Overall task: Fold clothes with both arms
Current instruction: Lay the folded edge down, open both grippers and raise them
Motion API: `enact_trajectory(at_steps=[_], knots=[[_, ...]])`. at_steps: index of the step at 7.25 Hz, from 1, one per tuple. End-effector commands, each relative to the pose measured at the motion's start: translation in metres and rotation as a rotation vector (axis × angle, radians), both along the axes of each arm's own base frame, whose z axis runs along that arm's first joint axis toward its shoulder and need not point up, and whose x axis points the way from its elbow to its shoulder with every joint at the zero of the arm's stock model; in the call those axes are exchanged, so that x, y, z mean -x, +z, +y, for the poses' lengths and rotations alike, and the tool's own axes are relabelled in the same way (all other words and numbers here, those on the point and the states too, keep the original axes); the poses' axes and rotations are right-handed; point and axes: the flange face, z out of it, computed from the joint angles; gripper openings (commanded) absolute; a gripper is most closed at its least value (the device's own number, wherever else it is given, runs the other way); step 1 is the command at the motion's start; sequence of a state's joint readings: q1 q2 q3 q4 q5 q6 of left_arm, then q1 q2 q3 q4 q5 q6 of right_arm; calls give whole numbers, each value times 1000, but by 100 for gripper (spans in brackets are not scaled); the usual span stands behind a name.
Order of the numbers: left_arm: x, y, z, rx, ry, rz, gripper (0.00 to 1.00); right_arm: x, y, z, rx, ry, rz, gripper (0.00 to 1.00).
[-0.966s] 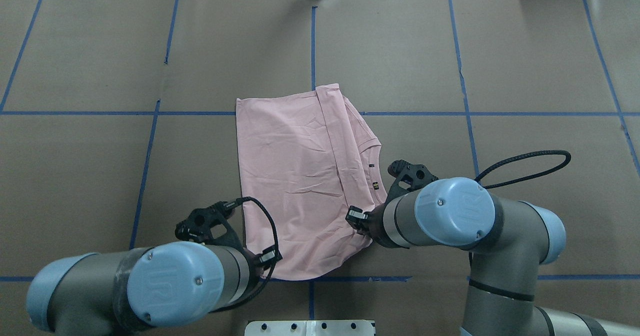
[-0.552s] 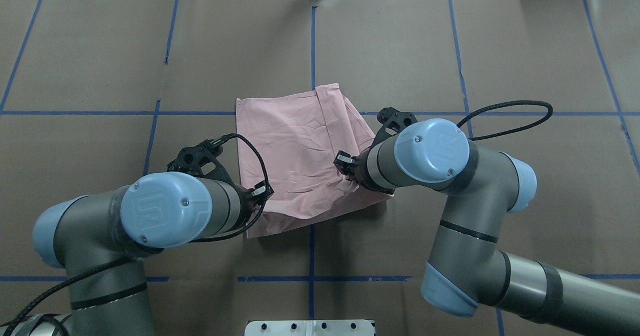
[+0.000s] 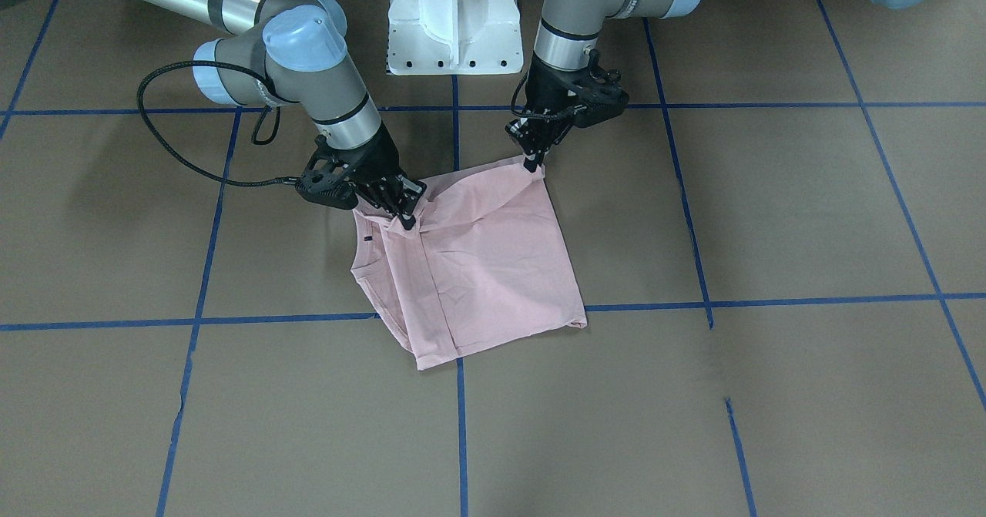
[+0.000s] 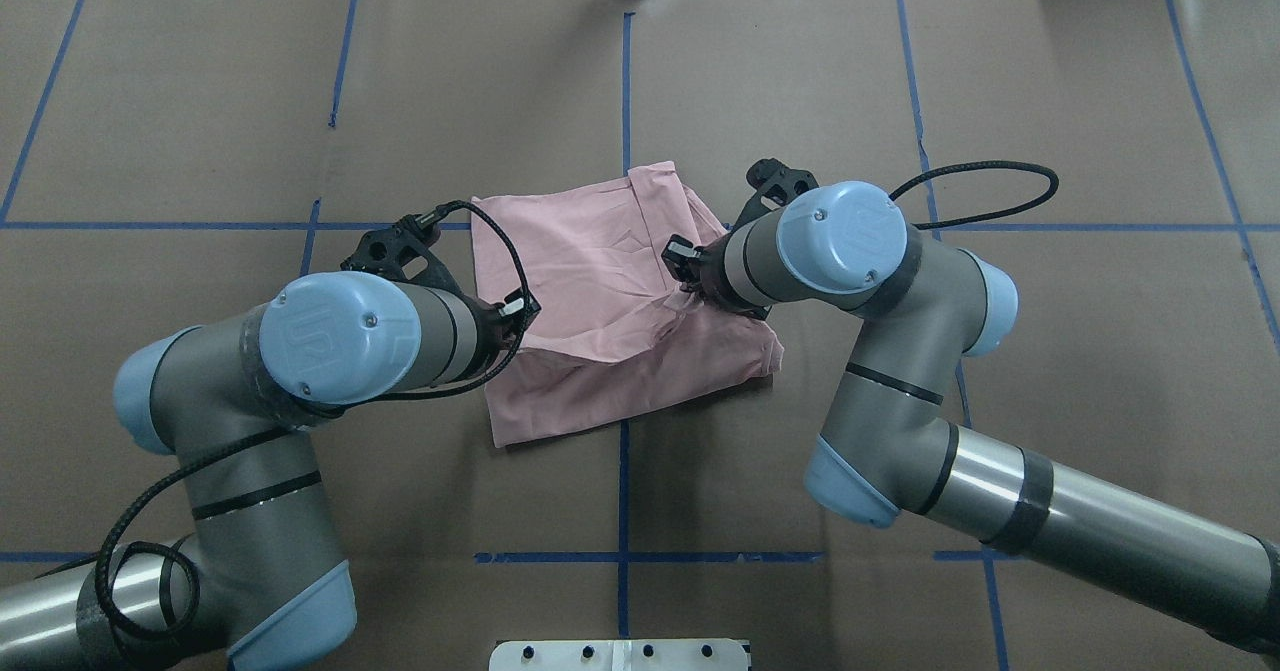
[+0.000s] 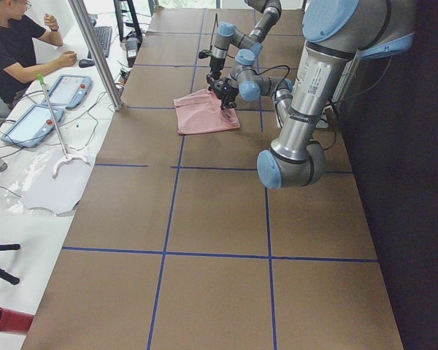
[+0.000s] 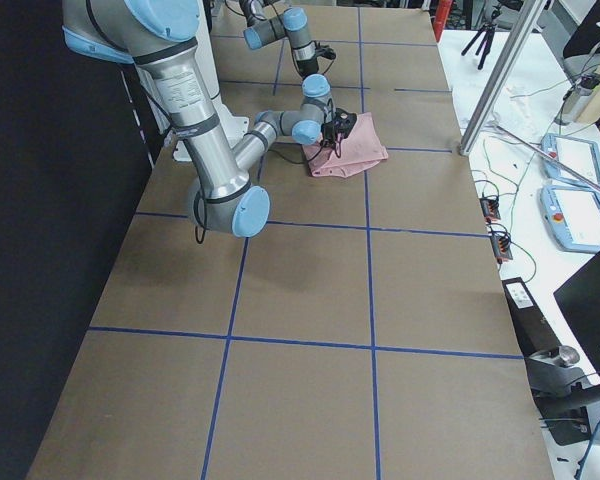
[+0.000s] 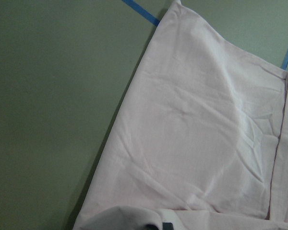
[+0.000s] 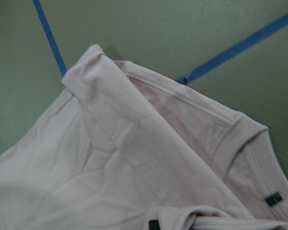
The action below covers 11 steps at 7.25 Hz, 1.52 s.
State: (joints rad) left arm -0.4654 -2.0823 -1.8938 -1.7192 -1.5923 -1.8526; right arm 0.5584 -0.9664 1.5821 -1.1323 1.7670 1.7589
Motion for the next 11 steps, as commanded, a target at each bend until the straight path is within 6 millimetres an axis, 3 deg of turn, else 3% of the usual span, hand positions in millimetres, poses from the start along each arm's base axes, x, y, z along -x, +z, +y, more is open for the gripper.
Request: enact_trajectory(at_steps=[1, 2, 3, 4, 5, 7, 8, 9, 10, 11], knots=[[9, 41, -119, -87, -74, -104, 0, 18, -21, -89, 15, 79, 28, 0], [-15, 77, -169, -150, -93, -73, 98, 52, -29, -131, -9, 103, 12, 58], [-2, 87, -197, -189, -111, -75, 100, 51, -23, -165, 2, 134, 50, 100], [20, 85, -215, -245, -103, -110, 100, 25, -12, -194, -24, 150, 86, 100], [29, 88, -221, -249, -108, -118, 100, 9, 4, -213, -2, 175, 110, 100], [32, 85, -221, -259, -86, -114, 100, -25, 5, -237, 2, 171, 106, 100], [58, 82, -230, -298, 1, -112, 100, -73, 6, -255, -32, 95, 120, 100], [115, 87, -238, -357, 32, -126, 100, -144, 16, -274, -54, 17, 184, 100], [176, 106, -240, -420, 76, -164, 100, -227, 33, -288, -91, -73, 287, 100], [238, 138, -242, -474, 136, -219, 100, -306, 67, -290, -152, -189, 411, 100]])
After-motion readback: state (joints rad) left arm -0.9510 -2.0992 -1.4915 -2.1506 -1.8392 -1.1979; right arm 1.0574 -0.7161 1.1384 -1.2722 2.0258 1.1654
